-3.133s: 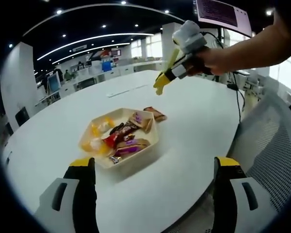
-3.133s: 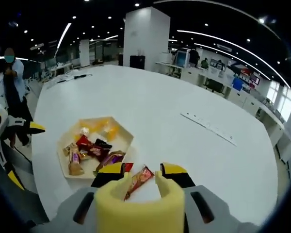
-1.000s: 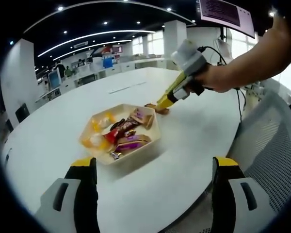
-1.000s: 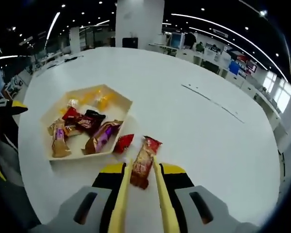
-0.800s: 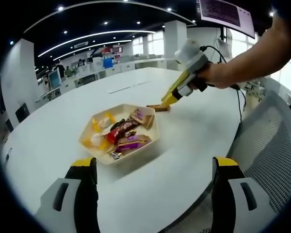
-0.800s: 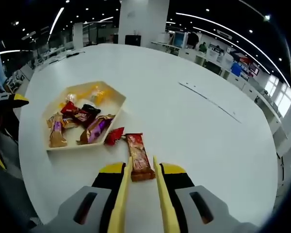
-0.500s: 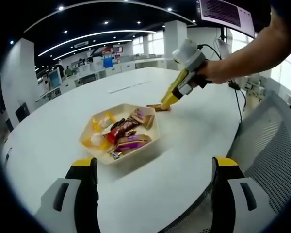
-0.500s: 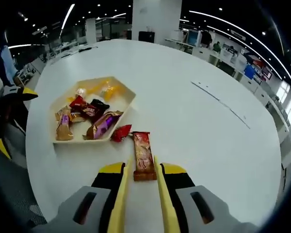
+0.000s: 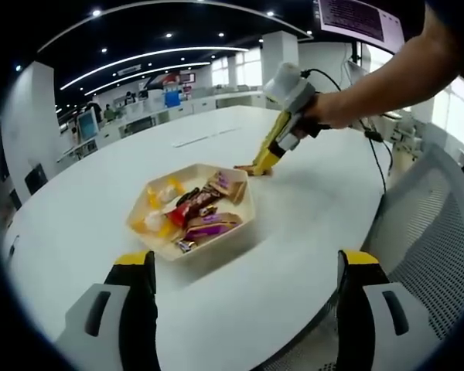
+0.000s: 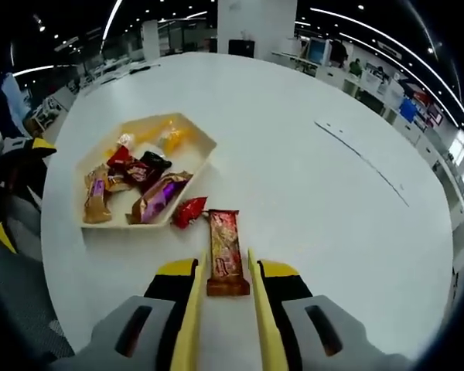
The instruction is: Place the target food into the container with the food tongs after gripping and lifting it, then release it inside without dropping or visibly crushing the food.
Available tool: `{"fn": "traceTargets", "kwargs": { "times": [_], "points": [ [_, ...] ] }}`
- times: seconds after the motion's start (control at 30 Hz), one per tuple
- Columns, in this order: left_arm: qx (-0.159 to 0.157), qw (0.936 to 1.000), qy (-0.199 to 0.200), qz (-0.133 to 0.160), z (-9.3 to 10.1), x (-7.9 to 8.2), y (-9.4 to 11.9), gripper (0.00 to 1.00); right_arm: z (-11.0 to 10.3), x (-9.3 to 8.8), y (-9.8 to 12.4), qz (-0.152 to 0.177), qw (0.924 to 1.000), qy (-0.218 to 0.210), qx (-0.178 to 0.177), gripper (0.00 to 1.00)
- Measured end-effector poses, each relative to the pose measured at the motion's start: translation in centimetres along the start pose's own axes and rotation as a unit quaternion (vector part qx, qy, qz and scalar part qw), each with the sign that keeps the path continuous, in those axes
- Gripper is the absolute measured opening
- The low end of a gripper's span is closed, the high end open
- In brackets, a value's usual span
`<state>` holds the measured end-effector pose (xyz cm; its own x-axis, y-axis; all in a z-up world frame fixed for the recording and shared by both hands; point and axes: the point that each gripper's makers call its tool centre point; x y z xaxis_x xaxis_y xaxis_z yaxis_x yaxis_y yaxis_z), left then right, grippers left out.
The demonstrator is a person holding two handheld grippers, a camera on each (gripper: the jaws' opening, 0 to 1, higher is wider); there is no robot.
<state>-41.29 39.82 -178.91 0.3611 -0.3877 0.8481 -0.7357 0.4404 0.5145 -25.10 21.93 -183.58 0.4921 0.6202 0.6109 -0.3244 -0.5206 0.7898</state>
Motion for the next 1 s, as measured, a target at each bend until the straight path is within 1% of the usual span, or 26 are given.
{"fn": "traceTargets", "kwargs": {
  "times": [0.13, 0.17, 0.2, 0.23, 0.27, 0.3, 0.47, 0.7, 0.83, 0.9, 1.0],
  "points": [
    [0.0, 1.0, 0.0, -0.002, 0.02, -0.05, 0.02, 0.93, -0.38, -0.03, -0.48, -0.008, 0.9999, 0.005, 0.012, 0.28],
    [-0.001, 1.0, 0.001, -0.002, 0.03, -0.05, 0.02, 0.93, -0.11, 0.34, -0.38, 0.003, 1.0, 0.002, 0.007, 0.27],
    [-0.001, 1.0, 0.001, -0.001, 0.02, -0.03, 0.02, 0.93, -0.13, 0.34, -0.41, 0.005, 0.9999, -0.001, 0.009, 0.27],
    [-0.001, 1.0, 0.0, -0.002, 0.04, -0.04, 0.01, 0.93, -0.11, 0.41, -0.43, 0.009, 0.9999, 0.003, 0.008, 0.25],
    [-0.002, 1.0, 0.0, -0.002, 0.06, -0.06, 0.01, 0.93, 0.24, 0.36, -0.43, 0.006, 0.9997, 0.022, -0.003, 0.24],
    [-0.002, 1.0, -0.001, -0.003, 0.06, -0.08, 0.0, 0.93, -0.26, 0.27, -0.51, 0.007, 0.9998, 0.019, 0.004, 0.23],
    [-0.001, 1.0, 0.0, 0.0, 0.0, -0.03, -0.03, 0.93, -0.09, 0.22, -0.44, 0.003, 1.0, 0.001, 0.003, 0.21],
    [0.004, 1.0, -0.003, 0.003, -0.18, 0.12, 0.01, 0.94, -0.17, 0.2, -0.36, -0.002, 0.9999, -0.006, 0.009, 0.22],
    [0.007, 0.9999, -0.003, 0.007, -0.29, 0.27, 0.04, 0.95, -0.01, 0.24, -0.27, -0.006, 0.9999, 0.009, 0.007, 0.22],
    [0.007, 1.0, -0.004, 0.006, -0.26, 0.23, 0.04, 0.95, 0.16, 0.22, -0.37, -0.005, 0.9999, 0.007, 0.01, 0.22],
    [0.005, 1.0, -0.004, 0.006, -0.2, 0.22, 0.03, 0.95, 0.24, 0.52, 0.16, -0.003, 0.9999, 0.007, 0.009, 0.22]
  ]
}}
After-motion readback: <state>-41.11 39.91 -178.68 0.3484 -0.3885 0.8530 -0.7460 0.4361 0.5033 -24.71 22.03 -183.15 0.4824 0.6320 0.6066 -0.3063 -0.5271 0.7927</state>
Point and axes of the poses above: the point that each gripper's makers call its tool centre point, and the gripper's own axes: y roughly backward along the fingers, z roughly to its right, x roughly out of its top, and after that the axes turned 8 degrees about x, right-handed
